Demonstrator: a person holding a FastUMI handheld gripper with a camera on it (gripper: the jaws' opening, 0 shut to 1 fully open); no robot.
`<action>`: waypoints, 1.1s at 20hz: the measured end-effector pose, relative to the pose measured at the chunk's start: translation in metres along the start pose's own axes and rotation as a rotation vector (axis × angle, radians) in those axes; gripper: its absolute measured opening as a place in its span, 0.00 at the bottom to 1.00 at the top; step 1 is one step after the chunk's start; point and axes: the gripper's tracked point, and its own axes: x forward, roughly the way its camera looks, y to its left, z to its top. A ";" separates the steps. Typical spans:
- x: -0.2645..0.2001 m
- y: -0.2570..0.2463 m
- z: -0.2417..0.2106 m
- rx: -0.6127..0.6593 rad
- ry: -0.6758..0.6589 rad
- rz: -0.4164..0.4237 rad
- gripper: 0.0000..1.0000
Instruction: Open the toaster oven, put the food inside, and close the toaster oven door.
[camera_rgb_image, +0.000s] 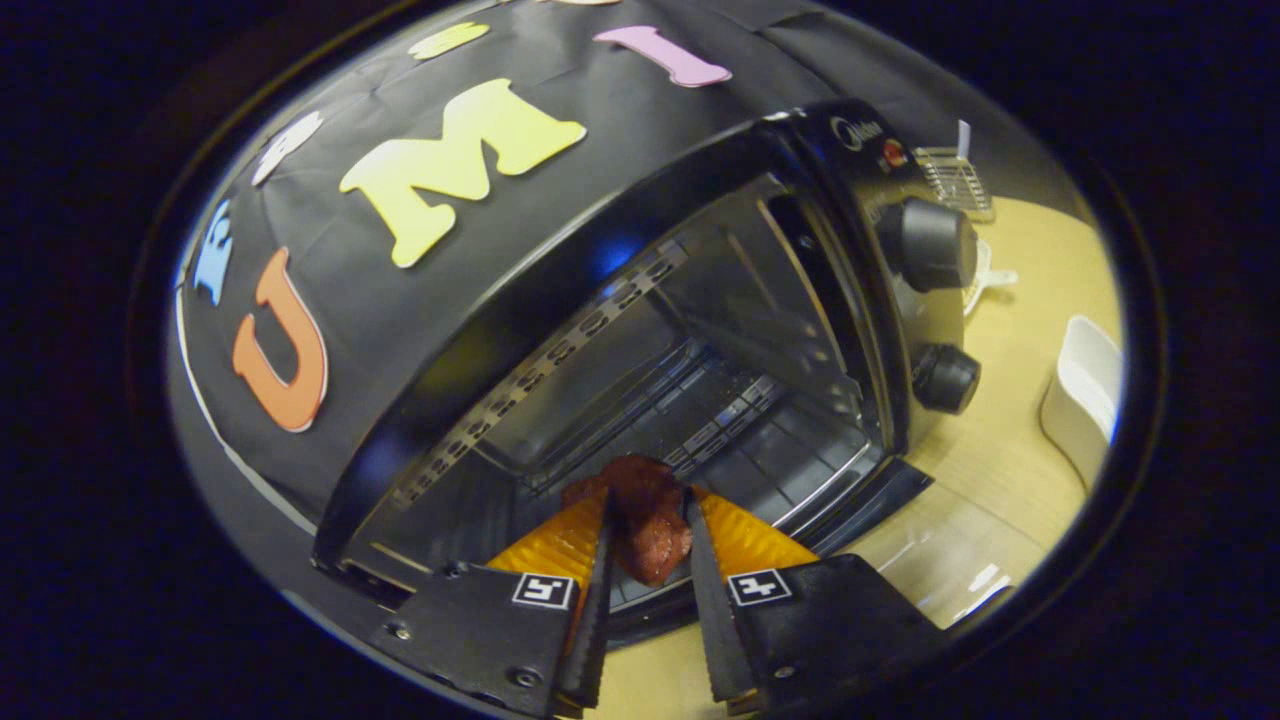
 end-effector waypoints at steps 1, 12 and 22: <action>-0.002 -0.003 -0.001 -0.074 0.002 -0.011 0.51; -0.065 0.004 0.024 -0.396 -0.025 0.014 0.98; -0.155 0.020 0.069 -0.521 -0.048 0.061 0.98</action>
